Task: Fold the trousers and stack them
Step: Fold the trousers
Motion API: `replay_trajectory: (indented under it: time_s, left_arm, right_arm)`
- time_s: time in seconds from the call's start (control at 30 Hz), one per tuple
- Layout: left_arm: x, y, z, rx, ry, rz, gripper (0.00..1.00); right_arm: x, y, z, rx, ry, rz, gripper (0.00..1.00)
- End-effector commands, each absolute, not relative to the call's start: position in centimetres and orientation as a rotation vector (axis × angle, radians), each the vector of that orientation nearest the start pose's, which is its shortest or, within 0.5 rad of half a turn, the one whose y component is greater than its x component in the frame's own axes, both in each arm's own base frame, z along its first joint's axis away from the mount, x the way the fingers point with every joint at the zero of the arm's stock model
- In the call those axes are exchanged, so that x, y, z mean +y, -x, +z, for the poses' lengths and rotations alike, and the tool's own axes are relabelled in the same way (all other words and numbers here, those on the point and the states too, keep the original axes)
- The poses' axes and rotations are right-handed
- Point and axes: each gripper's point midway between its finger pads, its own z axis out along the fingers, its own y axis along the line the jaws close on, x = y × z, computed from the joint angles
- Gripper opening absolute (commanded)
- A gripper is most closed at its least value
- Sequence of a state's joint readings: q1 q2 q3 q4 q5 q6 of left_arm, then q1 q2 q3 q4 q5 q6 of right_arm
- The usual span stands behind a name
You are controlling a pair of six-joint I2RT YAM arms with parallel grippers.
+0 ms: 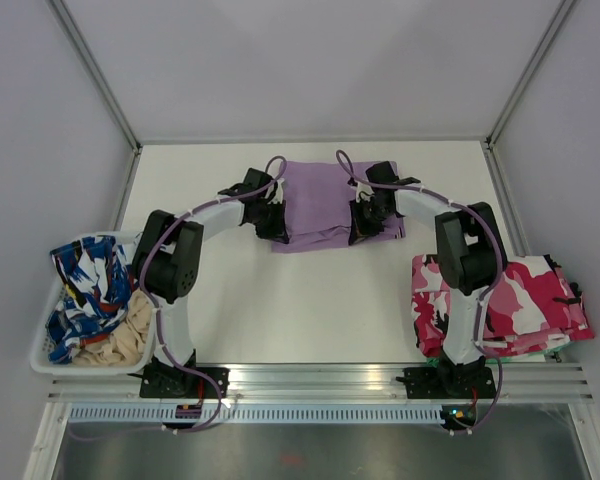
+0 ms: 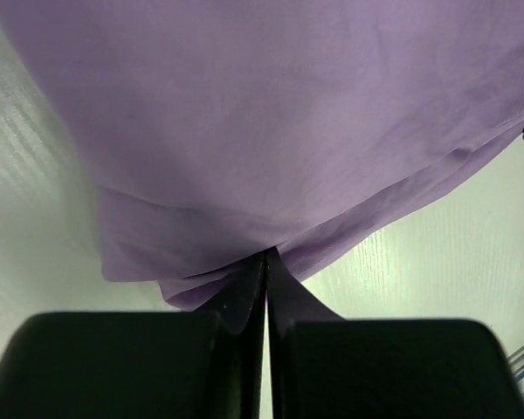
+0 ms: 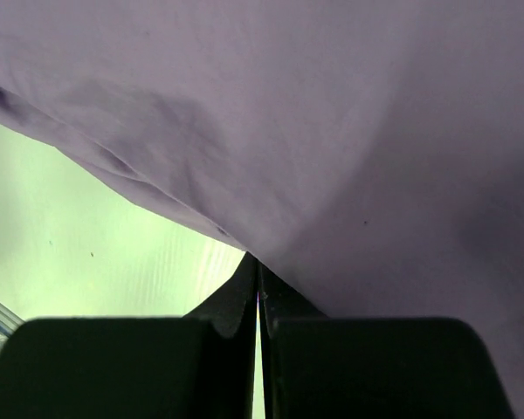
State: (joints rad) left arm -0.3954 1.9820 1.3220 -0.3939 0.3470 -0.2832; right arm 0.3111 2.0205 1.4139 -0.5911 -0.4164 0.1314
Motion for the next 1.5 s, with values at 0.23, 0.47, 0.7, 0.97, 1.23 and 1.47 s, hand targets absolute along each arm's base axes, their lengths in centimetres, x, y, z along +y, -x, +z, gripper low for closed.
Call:
replay_trajectory:
  time_s: [0.23, 0.47, 0.7, 0.97, 1.23, 1.47]
  left_arm:
    - [-23.6, -38.7, 11.8, 2.490, -0.372, -0.699, 0.04]
    - [-22.2, -43.3, 17.8, 2.327, -0.187, -0.663, 0.31]
    - [-23.9, -45.1, 15.4, 2.339, -0.120, -0.824, 0.39]
    - [-21.7, -41.4, 6.0, 2.588, -0.028, -0.692, 0.20]
    - [-20.6, -38.5, 1.9, 2.691, -0.036, -0.609, 0.16]
    - [-20.1, -37.5, 7.1, 2.608, -0.092, -0.609, 0.24]
  right_arm:
    - [22.8, -40.4, 13.6, 2.506, 0.512, 0.845, 0.00]
    - [23.1, -44.4, 19.2, 2.285, 0.435, 0.773, 0.04]
    - [23.6, -44.0, 12.2, 2.413, 0.404, 0.819, 0.00]
    - [20.8, -40.7, 5.4, 2.575, 0.446, 0.674, 0.00]
    - [20.5, -40.3, 4.2, 2.631, 0.458, 0.660, 0.00]
    - [23.0, -40.6, 12.7, 2.477, 0.571, 0.850, 0.03]
